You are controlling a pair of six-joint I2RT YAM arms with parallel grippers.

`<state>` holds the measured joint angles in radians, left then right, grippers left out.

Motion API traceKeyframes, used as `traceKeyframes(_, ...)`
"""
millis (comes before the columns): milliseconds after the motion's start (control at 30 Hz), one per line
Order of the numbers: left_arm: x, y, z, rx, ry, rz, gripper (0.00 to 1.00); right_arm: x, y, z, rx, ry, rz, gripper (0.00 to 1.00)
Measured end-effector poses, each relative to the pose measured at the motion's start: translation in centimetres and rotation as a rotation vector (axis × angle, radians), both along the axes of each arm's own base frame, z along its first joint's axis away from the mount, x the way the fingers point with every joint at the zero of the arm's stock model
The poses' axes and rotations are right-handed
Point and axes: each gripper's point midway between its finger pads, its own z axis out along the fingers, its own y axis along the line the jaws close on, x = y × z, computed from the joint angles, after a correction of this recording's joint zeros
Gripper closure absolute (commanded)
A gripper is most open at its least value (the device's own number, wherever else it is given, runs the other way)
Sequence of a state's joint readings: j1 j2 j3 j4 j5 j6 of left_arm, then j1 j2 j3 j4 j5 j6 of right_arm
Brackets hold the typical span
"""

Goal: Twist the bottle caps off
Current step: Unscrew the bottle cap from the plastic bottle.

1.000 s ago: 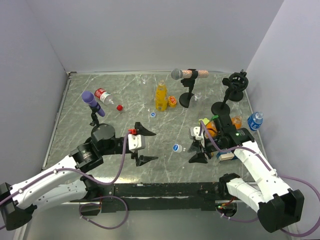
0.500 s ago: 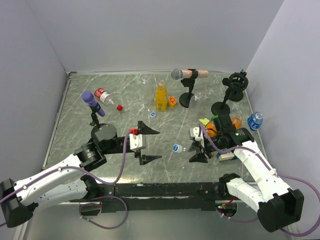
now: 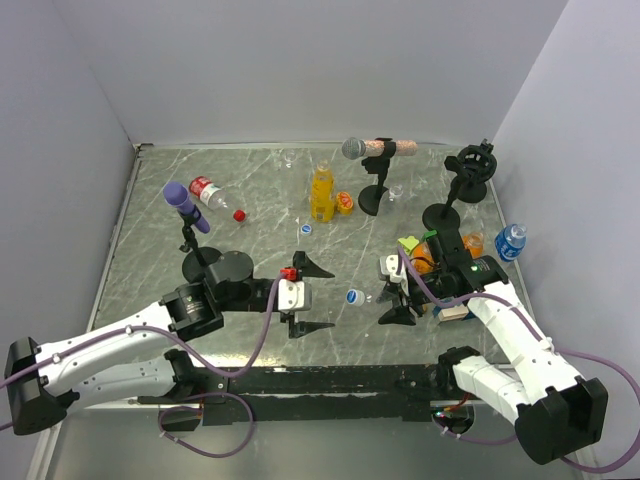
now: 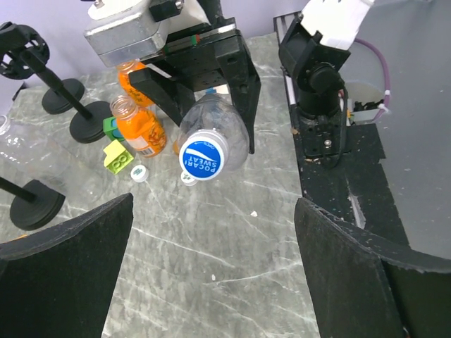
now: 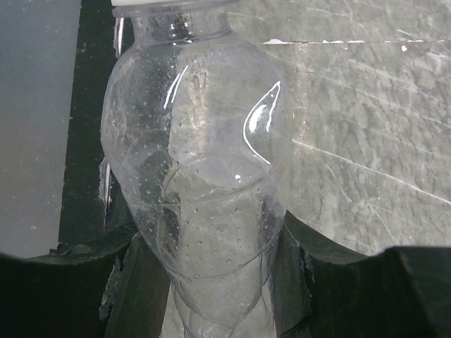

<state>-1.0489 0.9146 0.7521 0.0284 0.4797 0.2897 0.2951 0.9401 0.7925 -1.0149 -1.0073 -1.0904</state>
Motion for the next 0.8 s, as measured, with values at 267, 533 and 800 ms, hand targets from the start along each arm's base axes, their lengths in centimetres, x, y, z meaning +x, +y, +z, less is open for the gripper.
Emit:
traceKeyframes(267, 0.4, -0.3, -0.6, 0.021, -0.010, 0.023, 0.05, 0.0, 0.0, -0.1, -0.002, 0.002, 0.000, 0.83)
traceKeyframes(533, 0.8, -1.1, -0.1, 0.024, -0.017, 0.024, 0.18, 0.0, 0.0, -0.1, -0.002, 0.002, 0.000, 0.83)
traceKeyframes(800, 1.7, -3.6, -0.2, 0.064, 0.012, 0.001, 0.34, 0.0, 0.0, -0.1, -0.002, 0.001, 0.001, 0.83)
